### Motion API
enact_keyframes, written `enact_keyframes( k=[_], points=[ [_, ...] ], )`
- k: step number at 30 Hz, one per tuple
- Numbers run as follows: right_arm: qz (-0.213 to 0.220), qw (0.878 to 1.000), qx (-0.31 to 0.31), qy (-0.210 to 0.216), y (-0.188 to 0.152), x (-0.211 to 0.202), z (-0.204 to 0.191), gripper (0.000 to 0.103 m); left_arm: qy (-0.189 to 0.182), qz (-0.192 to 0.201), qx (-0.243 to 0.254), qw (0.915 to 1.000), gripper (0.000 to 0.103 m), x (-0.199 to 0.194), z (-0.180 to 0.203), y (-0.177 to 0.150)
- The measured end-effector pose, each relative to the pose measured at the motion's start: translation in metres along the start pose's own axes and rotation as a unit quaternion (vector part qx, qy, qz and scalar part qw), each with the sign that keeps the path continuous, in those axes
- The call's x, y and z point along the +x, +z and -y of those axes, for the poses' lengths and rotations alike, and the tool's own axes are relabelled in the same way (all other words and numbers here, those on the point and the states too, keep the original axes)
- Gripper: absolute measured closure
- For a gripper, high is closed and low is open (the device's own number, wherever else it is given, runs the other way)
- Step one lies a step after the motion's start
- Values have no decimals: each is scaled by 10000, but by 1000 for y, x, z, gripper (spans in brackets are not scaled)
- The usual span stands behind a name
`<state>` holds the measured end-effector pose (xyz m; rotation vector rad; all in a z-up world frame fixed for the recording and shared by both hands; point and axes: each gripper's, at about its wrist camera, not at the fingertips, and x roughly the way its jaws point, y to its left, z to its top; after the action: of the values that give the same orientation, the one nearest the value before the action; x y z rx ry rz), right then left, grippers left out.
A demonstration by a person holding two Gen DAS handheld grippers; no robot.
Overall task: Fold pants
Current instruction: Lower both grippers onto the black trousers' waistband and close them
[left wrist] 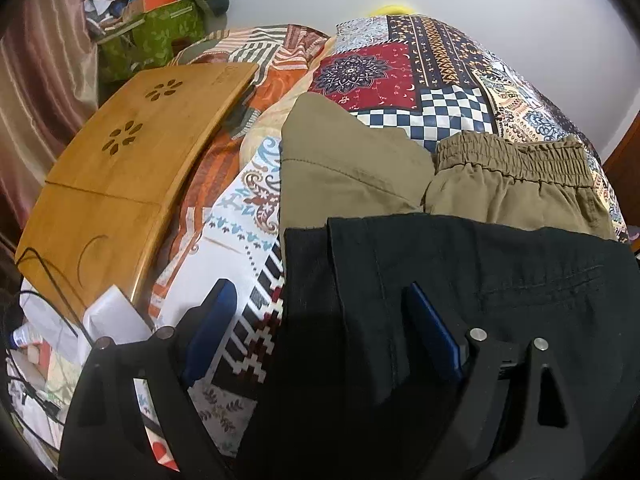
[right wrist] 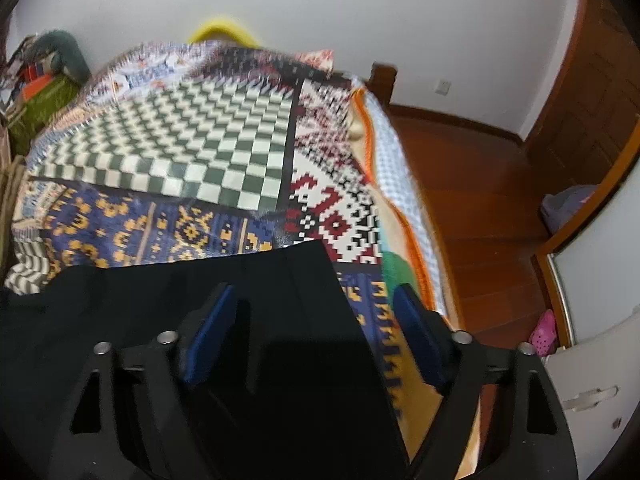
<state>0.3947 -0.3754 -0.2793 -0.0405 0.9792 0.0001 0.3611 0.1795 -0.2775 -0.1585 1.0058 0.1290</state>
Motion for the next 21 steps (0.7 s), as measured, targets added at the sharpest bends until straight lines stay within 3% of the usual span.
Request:
enact_keyframes(
  k=[1,5,6,7,9,10,11,12,14,17,18,21],
  points=[
    [-108,9999,-42,7,1,7,-1,45,-13,-1,6,10000,19,1,1,2],
    [-152,9996,81,203,2,15,3,45,-81,-82,42,9999,36,6,6,9],
    [-161,9994,149,282,1,16,5,46,-70,-137,82,9998,48,9,8,11],
    [-163,9992,186,313,2,19,6,48,-33,-235,115,9997,53,13,11,12],
    [-124,9992,173,331,1,18,4,54,125,-286,156,9994,60,17,16,13],
    [-94,9995,115,287,0,16,2,63,170,-278,249,9992,64,17,20,13],
    [-66,9996,69,279,-3,13,0,73,275,-243,356,9987,67,17,24,12],
    [-61,9996,46,270,-1,13,-3,77,382,-185,431,9982,74,14,28,12],
    [-30,9999,-52,158,-3,8,-7,83,509,-103,495,9974,79,9,30,11],
    [27,9999,-130,-4,-6,0,-8,88,596,63,517,9969,82,-2,30,12],
    [52,9999,-116,-43,-8,-3,-6,89,660,109,520,9964,95,-5,29,13],
    [134,9998,15,-146,-18,-15,7,91,1100,332,559,9918,103,-12,23,20]
  ],
)
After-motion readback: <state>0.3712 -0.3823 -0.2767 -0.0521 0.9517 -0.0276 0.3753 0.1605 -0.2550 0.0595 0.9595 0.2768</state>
